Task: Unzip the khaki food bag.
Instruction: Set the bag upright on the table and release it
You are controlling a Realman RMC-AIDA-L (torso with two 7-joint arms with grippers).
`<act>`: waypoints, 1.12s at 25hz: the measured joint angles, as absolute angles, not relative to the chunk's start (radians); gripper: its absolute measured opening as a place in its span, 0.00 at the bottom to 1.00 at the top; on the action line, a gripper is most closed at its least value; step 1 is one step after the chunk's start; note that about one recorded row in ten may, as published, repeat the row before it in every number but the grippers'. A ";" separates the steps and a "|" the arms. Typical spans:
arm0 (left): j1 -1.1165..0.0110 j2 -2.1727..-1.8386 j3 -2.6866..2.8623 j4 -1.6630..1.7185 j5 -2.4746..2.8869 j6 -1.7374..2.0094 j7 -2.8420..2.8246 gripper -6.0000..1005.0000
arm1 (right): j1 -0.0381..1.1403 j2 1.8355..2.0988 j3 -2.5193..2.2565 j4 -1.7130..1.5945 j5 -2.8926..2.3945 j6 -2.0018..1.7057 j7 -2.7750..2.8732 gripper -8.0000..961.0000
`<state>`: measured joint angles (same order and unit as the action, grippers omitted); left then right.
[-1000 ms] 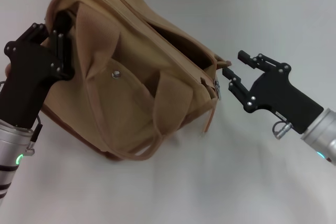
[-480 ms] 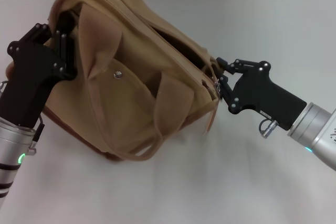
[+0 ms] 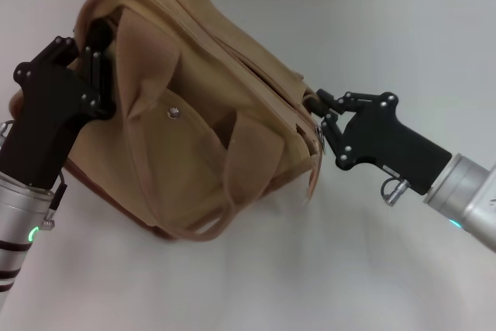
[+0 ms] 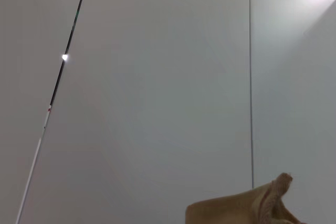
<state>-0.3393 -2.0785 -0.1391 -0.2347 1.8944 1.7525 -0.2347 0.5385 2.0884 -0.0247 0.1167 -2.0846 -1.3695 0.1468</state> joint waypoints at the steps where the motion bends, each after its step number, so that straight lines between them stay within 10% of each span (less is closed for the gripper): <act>1: -0.339 -2.079 -0.137 -0.235 1.895 1.751 -0.235 0.08 | 0.538 2.088 -0.025 0.117 -2.085 -1.369 0.147 0.07; 28: -0.400 -2.079 0.075 -0.250 2.000 1.559 -0.280 0.09 | 0.572 2.080 0.249 -0.079 -2.059 -1.498 0.763 0.17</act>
